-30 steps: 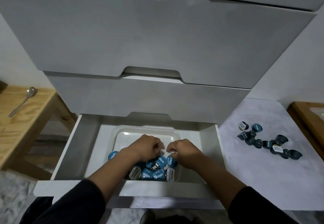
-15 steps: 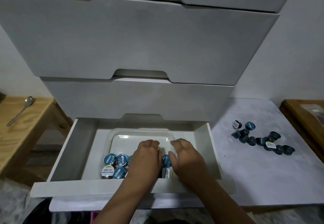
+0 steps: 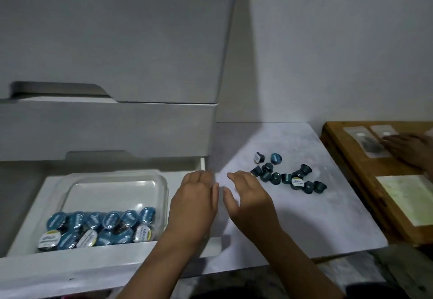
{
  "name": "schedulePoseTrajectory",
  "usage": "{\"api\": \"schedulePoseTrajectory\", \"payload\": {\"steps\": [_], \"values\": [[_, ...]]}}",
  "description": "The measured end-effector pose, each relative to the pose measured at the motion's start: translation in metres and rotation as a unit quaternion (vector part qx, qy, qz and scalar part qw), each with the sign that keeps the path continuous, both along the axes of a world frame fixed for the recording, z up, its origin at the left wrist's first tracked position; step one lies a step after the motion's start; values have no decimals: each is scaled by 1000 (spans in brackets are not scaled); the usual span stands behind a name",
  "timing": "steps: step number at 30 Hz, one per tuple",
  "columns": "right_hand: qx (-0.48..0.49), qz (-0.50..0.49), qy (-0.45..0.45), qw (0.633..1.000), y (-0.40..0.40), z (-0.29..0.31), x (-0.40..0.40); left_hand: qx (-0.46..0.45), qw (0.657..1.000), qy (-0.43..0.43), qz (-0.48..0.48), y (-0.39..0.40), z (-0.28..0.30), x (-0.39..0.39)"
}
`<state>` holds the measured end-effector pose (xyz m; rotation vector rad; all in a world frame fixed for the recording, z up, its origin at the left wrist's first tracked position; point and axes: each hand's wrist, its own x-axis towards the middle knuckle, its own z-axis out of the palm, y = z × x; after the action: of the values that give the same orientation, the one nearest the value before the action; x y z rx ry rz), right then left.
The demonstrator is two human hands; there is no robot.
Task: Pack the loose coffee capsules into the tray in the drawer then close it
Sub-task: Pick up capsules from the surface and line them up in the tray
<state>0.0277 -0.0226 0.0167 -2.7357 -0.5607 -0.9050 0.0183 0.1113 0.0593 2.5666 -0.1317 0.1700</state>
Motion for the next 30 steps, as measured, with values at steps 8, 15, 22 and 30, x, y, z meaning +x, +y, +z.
{"api": "schedulePoseTrajectory", "payload": {"steps": [8,15,22,30], "values": [[109,-38,184,976,-138,-21,17,-33,996,78,-6,-132,-40,13],[137,-34,288,947,-189,-63,46,-57,990,131,17,-185,-75,43],[171,-52,346,921,-192,-82,83,-68,983,166,25,-205,-97,88],[121,-28,389,913,-193,-86,109,-78,978,187,52,-205,-110,111]]}}
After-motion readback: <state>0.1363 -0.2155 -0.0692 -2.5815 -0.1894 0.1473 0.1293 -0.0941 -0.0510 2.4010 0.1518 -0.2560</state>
